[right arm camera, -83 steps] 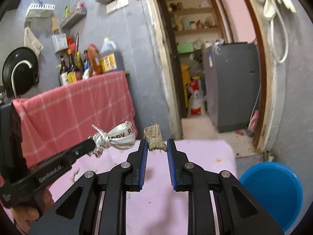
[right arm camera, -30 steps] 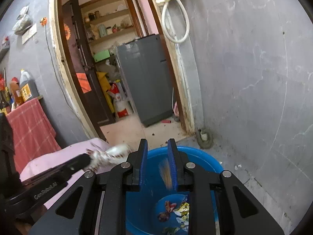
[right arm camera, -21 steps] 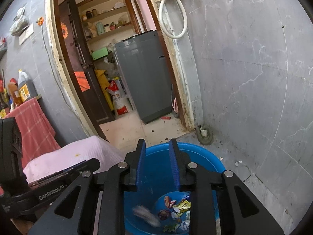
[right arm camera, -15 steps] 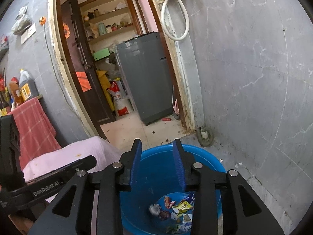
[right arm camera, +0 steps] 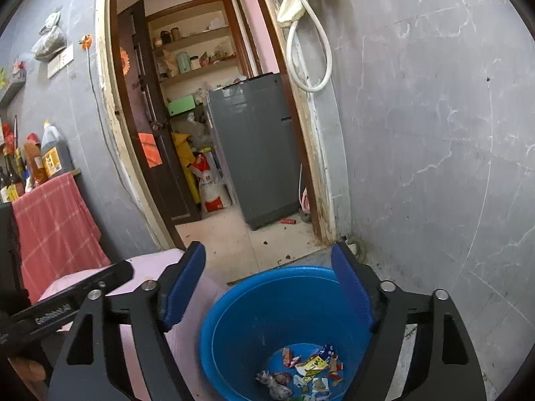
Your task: Collect trash
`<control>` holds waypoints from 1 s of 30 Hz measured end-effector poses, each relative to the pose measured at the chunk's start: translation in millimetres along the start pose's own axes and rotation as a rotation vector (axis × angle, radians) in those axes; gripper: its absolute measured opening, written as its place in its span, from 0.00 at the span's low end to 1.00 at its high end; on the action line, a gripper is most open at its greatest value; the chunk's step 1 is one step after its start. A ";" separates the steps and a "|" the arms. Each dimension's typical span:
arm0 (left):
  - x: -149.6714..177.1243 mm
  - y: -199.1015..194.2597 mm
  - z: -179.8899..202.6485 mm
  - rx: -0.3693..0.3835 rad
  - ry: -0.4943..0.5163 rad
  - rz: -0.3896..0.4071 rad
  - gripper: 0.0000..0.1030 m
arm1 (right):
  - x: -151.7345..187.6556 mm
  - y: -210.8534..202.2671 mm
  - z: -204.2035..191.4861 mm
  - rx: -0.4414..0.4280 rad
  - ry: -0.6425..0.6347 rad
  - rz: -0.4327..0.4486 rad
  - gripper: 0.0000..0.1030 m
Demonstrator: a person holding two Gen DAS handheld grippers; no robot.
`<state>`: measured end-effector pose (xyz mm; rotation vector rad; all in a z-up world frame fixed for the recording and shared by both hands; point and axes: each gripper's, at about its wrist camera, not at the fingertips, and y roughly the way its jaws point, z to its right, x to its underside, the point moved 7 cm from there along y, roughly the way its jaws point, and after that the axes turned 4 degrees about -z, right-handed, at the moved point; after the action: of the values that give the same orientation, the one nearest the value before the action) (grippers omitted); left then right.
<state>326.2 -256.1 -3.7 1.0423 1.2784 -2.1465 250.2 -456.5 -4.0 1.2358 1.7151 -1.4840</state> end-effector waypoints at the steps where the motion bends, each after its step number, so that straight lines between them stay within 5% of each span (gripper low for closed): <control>1: -1.6 -4.1 -2.7 -0.009 0.003 0.014 0.94 | -0.1 -0.9 -0.8 -0.002 0.001 0.002 0.80; 10: -3.0 -26.6 -13.8 -0.048 0.023 0.069 0.98 | -2.6 -14.2 -11.9 -0.022 -0.007 0.024 1.00; 30: 12.3 -86.7 -35.3 -0.123 0.077 0.163 0.98 | 2.5 -53.8 -45.5 -0.052 -0.064 0.064 1.00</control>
<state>273.0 -183.2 24.3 1.1457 1.2957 -1.8994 208.4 -410.4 28.9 1.1918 1.6468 -1.4179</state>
